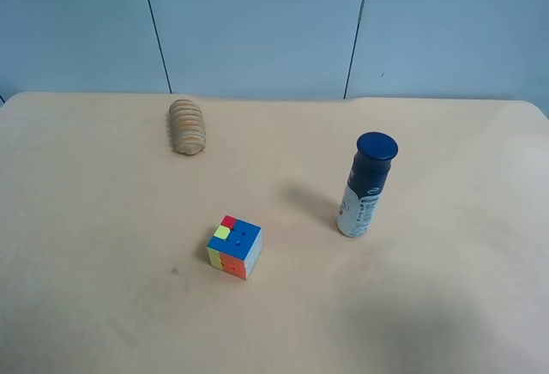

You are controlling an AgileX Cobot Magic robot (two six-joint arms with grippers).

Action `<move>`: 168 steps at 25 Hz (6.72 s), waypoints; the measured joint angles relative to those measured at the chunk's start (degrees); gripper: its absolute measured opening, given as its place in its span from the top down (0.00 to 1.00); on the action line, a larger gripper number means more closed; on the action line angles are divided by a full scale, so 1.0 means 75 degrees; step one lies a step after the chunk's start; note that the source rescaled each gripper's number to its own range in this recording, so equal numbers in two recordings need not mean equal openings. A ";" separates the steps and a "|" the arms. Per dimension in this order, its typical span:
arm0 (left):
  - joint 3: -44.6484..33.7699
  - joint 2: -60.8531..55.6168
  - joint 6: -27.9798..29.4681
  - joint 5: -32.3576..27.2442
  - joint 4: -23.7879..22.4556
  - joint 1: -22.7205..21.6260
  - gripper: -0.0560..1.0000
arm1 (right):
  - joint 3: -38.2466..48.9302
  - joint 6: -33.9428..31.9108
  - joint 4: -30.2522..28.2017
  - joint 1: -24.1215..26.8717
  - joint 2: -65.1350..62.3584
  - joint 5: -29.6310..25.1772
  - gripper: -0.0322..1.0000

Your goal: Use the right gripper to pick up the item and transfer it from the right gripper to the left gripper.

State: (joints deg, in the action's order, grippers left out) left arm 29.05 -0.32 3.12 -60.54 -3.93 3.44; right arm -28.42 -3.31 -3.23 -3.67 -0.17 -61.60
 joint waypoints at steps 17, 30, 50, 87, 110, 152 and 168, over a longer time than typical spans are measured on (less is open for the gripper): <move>0.0000 0.0000 0.0000 0.0000 0.0000 0.0000 0.00 | -0.0222 0.0000 0.0330 0.0009 0.0499 -0.0005 0.00; 0.0000 0.0000 0.0000 0.0000 0.0000 0.0000 0.00 | -0.3678 0.1201 0.0606 -0.0270 0.6013 -0.0007 0.00; 0.0000 0.0000 0.0000 0.0000 0.0000 0.0000 0.00 | -0.6314 0.1421 0.0514 -0.3020 1.1601 -0.1052 0.00; 0.0000 0.0000 0.0000 0.0000 0.0000 0.0000 0.00 | -0.6317 0.1606 0.0661 -0.3040 1.3903 -0.0296 0.97; 0.0000 0.0000 -0.0015 0.0000 0.0000 0.0000 0.00 | -0.6842 0.1571 0.1329 -0.3040 1.2483 -0.0824 0.97; 0.0719 0.3334 -0.4637 0.1058 0.2656 0.2017 0.00 | -0.6851 0.3955 0.5425 -0.4309 1.2123 0.0511 0.97; 0.0898 0.5518 -0.5374 0.2848 0.2680 0.4190 0.00 | -0.6851 0.3964 0.6111 -0.4888 1.2552 0.1233 0.97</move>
State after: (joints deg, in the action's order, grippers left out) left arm 35.79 41.06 -37.18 -39.18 16.17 34.86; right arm -79.80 26.42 42.60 -40.33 93.97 -52.35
